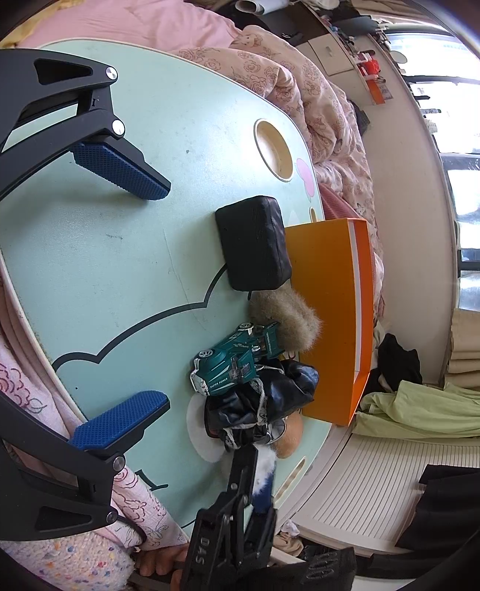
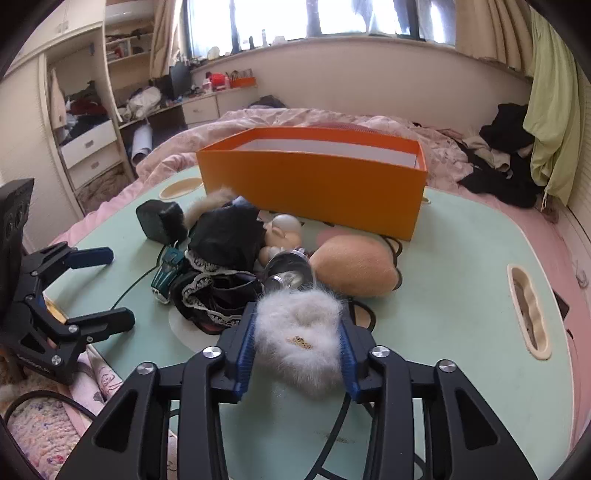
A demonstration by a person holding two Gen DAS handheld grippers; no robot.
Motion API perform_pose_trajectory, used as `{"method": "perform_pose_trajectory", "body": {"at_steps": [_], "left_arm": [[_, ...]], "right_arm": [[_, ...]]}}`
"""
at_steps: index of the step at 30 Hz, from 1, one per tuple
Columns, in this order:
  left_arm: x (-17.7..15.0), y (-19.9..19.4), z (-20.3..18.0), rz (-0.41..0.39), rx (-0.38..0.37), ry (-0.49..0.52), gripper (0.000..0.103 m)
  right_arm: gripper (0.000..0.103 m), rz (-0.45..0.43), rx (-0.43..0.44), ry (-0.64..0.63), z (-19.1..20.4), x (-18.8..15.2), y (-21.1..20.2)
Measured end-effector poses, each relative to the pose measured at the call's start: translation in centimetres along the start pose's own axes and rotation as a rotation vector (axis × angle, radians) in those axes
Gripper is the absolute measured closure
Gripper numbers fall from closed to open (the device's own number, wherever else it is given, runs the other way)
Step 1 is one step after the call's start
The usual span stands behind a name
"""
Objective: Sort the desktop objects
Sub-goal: 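Grasp the white fluffy ball with the right gripper, then grasp the black case with the left gripper while the right gripper holds the fluffy ball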
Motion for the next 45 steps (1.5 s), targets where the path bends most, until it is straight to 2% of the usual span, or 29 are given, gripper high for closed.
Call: {"method": "perform_pose_trajectory", "body": {"at_steps": [5, 9, 11, 12, 14, 16, 20, 23, 25, 27, 28, 29, 38, 41, 45], "left_arm": [[0.0, 0.0, 0.0, -0.001, 0.0, 0.0, 0.0], [0.0, 0.0, 0.0, -0.001, -0.001, 0.0, 0.0], [0.0, 0.0, 0.0, -0.001, 0.0, 0.0, 0.0], [0.0, 0.0, 0.0, -0.001, 0.0, 0.0, 0.0], [0.0, 0.0, 0.1, -0.001, -0.001, 0.0, 0.0], [0.0, 0.0, 0.0, -0.001, -0.001, 0.0, 0.0], [0.0, 0.0, 0.0, -0.001, -0.001, 0.0, 0.0], [0.0, 0.0, 0.0, -0.001, -0.001, 0.0, 0.0], [0.0, 0.0, 0.0, -0.001, -0.001, 0.0, 0.0], [0.0, 0.0, 0.0, 0.0, 0.0, 0.001, 0.0], [0.0, 0.0, 0.0, -0.001, 0.0, 0.002, 0.0], [0.0, 0.0, 0.0, -0.001, 0.0, 0.001, 0.0], [0.0, -0.1, 0.0, -0.006, 0.004, -0.006, 0.0], [0.4, -0.5, 0.8, -0.018, -0.014, -0.045, 0.0], [2.9, -1.3, 2.8, -0.073, -0.013, -0.133, 0.0]], "right_arm": [[0.066, -0.092, -0.033, 0.001, -0.4, -1.9, -3.2], [0.065, -0.111, -0.056, 0.047, -1.6, -4.3, -4.4], [0.061, -0.141, -0.072, 0.086, -2.2, -5.5, -4.9], [0.058, -0.161, -0.081, 0.104, -2.4, -5.9, -5.2], [0.036, -0.195, -0.104, 0.127, -2.6, -6.2, -6.0], [0.025, -0.23, -0.144, 0.124, -2.5, -5.9, -6.5], [0.018, -0.213, -0.219, 0.084, -2.1, -4.4, -5.9], [0.018, -0.144, -0.237, 0.075, -2.4, -3.5, -4.5], [0.019, -0.088, -0.227, 0.074, -2.5, -3.4, -3.2], [0.034, -0.085, -0.194, 0.073, -2.4, -4.0, -2.7], [0.052, -0.1, -0.187, 0.071, -2.4, -4.2, -2.9], [0.064, -0.11, -0.181, 0.068, -2.3, -4.3, -3.1], [0.066, -0.144, -0.181, 0.068, -2.4, -4.9, -3.7], [0.066, -0.145, -0.181, 0.069, -2.4, -4.9, -3.7], [0.065, -0.147, -0.191, 0.077, -2.4, -4.9, -3.7]]}}
Point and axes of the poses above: each gripper's, at about its wrist camera, not at the fingertips, and y roughly the way its jaws point, z to its left, x to its top, the point moved 1 cm from there along y, roughly the way its jaws point, and after that the axes turned 6 degrees about -y, right-handed, at the moved point
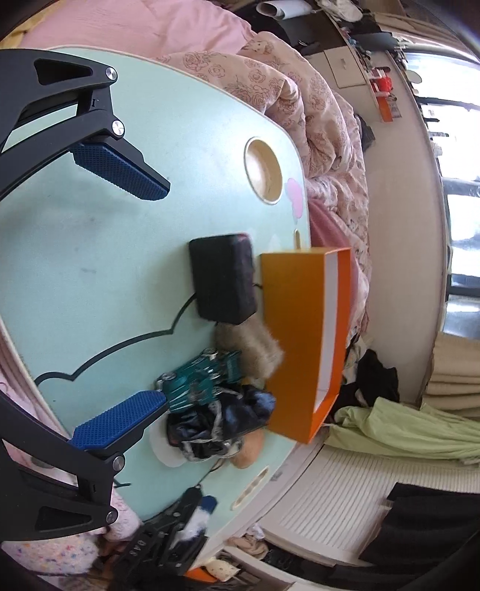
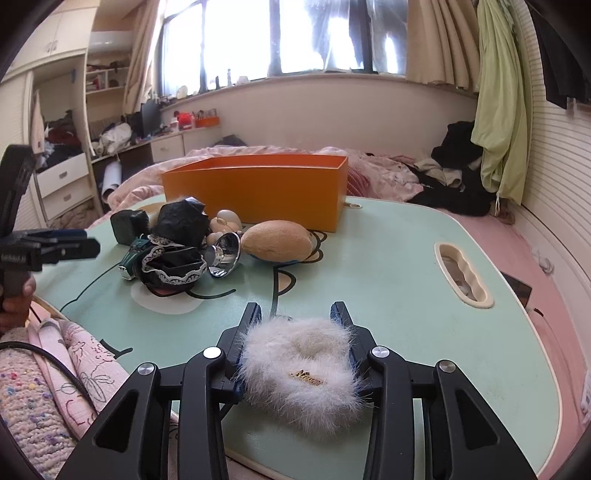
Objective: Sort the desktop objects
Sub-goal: 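Grasp the black case with the left gripper while the right gripper holds the fluffy ball, then carry the black case and fluffy ball into the orange box and release both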
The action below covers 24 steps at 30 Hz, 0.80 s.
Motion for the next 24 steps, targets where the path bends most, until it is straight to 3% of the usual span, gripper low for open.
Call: {"method": "perform_pose_trajectory", "body": {"at_steps": [4, 9, 11, 13, 14, 24], "left_arm": [[2.9, 1.1, 0.6, -0.01, 0.033, -0.045, 0.0], [4.0, 4.3, -0.2, 0.077, 0.04, -0.012, 0.001], [3.7, 5.5, -0.6, 0.119, 0.071, 0.01, 0.009], [3.3, 6.3, -0.5, 0.155, 0.081, 0.013, 0.04], [3.0, 6.3, -0.3, 0.156, 0.071, 0.005, 0.04], [3.3, 1.5, 0.2, 0.025, -0.014, -0.011, 0.04]], "right_arm": [[0.065, 0.0, 0.001, 0.002, -0.1, 0.0, 0.1], [0.065, -0.001, -0.001, 0.002, -0.1, 0.0, 0.1], [0.065, -0.001, -0.001, 0.002, -0.1, 0.0, 0.1], [0.065, -0.001, -0.001, 0.002, -0.1, 0.0, 0.1], [0.065, -0.001, -0.002, 0.002, -0.1, 0.0, 0.1], [0.066, 0.003, -0.012, 0.039, -0.4, 1.7, -0.5]]}}
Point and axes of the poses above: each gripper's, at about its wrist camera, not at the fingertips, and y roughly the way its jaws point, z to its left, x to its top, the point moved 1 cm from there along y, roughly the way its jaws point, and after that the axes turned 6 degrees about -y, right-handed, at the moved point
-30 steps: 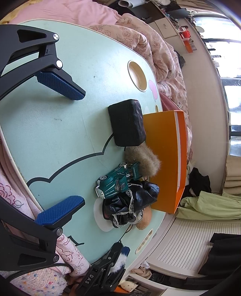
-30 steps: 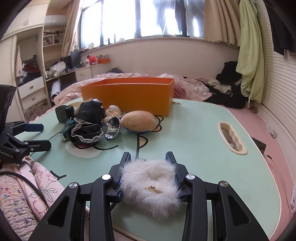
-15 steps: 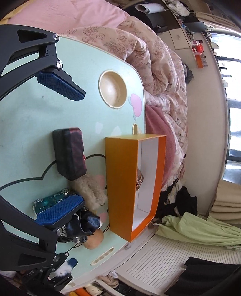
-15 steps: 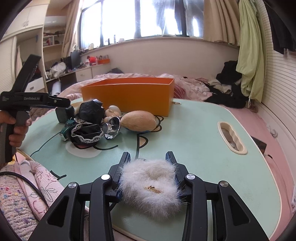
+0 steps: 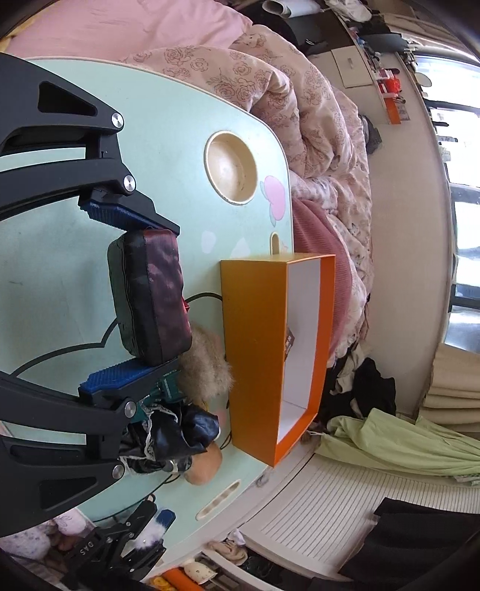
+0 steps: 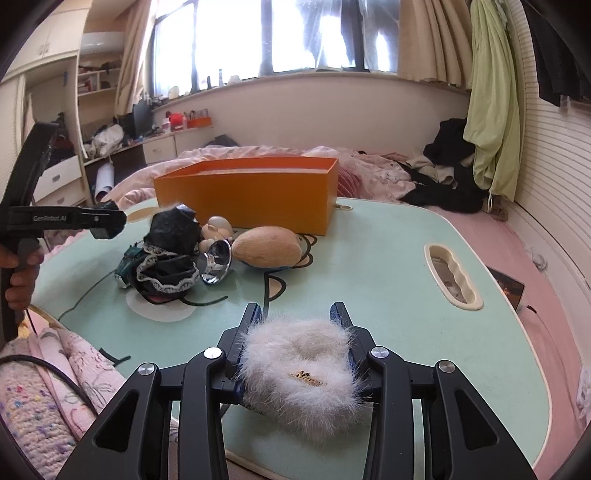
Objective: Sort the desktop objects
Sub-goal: 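Carry the black case and fluffy ball into the orange box and release both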
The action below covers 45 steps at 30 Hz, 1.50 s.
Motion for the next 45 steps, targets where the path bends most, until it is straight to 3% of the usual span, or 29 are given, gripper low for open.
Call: {"method": "perform_pose_trajectory", "body": {"at_steps": [4, 9, 15, 19, 22, 26, 28, 36, 40, 45], "left_arm": [[2.4, -1.9, -0.9, -0.059, -0.026, 0.02, 0.04], [6.9, -2.3, -2.6, -0.116, -0.058, 0.061, 0.04], [11.6, 1.0, -3.8, -0.089, -0.078, 0.043, 0.04], [14.0, 4.6, -4.4, -0.08, -0.02, 0.049, 0.04], [14.8, 7.5, -4.4, -0.051, 0.001, 0.036, 0.04], [14.8, 9.0, -3.6, -0.058, 0.074, -0.018, 0.038], [14.4, 8.5, -3.1, -0.082, 0.063, -0.029, 0.024], [12.9, 4.2, -1.9, -0.153, 0.036, -0.024, 0.023], [10.0, 1.6, -1.5, -0.143, 0.021, -0.01, 0.023], [4.1, 0.0, -2.2, -0.048, 0.03, 0.059, 0.023]], "right_arm": [[0.066, -0.034, 0.053, 0.059, -0.4, 3.6, -0.6], [0.066, -0.01, 0.131, 0.079, -0.3, 10.0, 2.1], [0.066, 0.029, 0.153, 0.056, 0.2, 16.3, 7.8], [0.065, 0.102, 0.174, 0.118, -0.7, 17.7, 12.7], [0.059, 0.151, 0.206, 0.231, -2.1, 17.9, 15.7], [0.046, 0.129, 0.16, 0.246, -2.8, 17.8, 16.1], [0.042, 0.102, 0.144, 0.251, -3.1, 17.6, 15.4], [0.039, 0.021, 0.113, 0.224, -3.4, 15.8, 9.8], [0.037, 0.035, 0.091, 0.179, -2.4, 12.9, 6.3], [0.035, 0.098, 0.059, 0.159, -1.2, 7.4, 3.1]]}}
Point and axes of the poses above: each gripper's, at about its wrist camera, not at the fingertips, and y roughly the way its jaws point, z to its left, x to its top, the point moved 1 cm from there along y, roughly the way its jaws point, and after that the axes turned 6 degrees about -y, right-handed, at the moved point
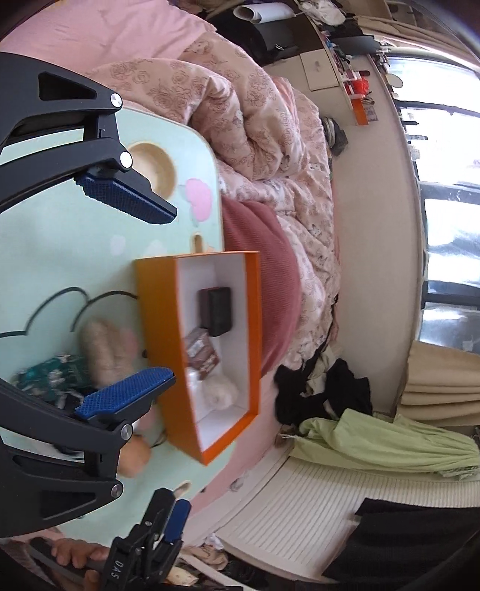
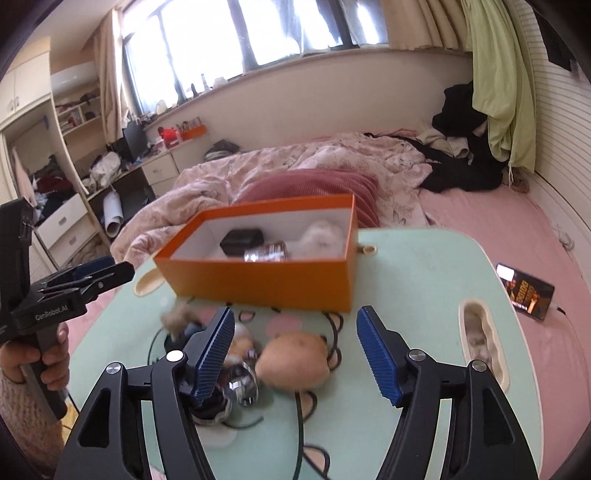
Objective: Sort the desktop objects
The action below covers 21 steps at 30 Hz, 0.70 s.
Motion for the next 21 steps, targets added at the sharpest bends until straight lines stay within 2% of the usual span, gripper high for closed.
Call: {"method": "perform_pose_trajectory", "body": {"at_steps": [3, 5, 7, 9, 10, 11, 14, 15, 21], "left_arm": [[-3.8, -0.6, -0.6, 0.055, 0.002, 0.032, 0.023], [-6.0, -0.6, -0.9, 0.077, 0.038, 0.049, 0.023], [-7.5, -0.4, -1.0, 0.097, 0.068, 0.053, 0.023], [-8.5, 0.3, -1.2, 0.128, 0.055, 0.058, 0.023], [-8.8, 0.6, -1.2, 0.132, 0.044, 0.058, 0.019], [-8.9, 0.7, -1.1, 0.133, 0.044, 0.055, 0.017], [-8.9, 0.7, -1.1, 0.137, 0.053, 0.048, 0.003], [-9.0, 0.7, -1.1, 0.136, 0.05, 0.048, 0.0], [-9.2, 0.8, -1.1, 0.13, 0.044, 0.051, 0.0]], "right_arm": [[0.035, 0.062, -0.041, -0.038, 0.7, -3.5, -0.2], [0.035, 0.094, -0.064, -0.051, 0.8, -5.2, -0.1], [0.034, 0.103, -0.082, -0.064, 0.8, -6.3, -0.1], [0.031, 0.098, -0.121, -0.099, 1.0, -6.8, 0.0], [0.027, 0.095, -0.138, -0.116, 1.0, -6.9, 0.1], [0.016, 0.092, -0.145, -0.125, 1.0, -7.1, 0.3], [0.003, 0.09, -0.131, -0.13, 0.9, -7.3, 0.6], [0.001, 0.085, -0.126, -0.137, 0.9, -7.4, 0.7], [0.0, 0.053, -0.11, -0.149, 0.6, -7.6, 0.7]]}}
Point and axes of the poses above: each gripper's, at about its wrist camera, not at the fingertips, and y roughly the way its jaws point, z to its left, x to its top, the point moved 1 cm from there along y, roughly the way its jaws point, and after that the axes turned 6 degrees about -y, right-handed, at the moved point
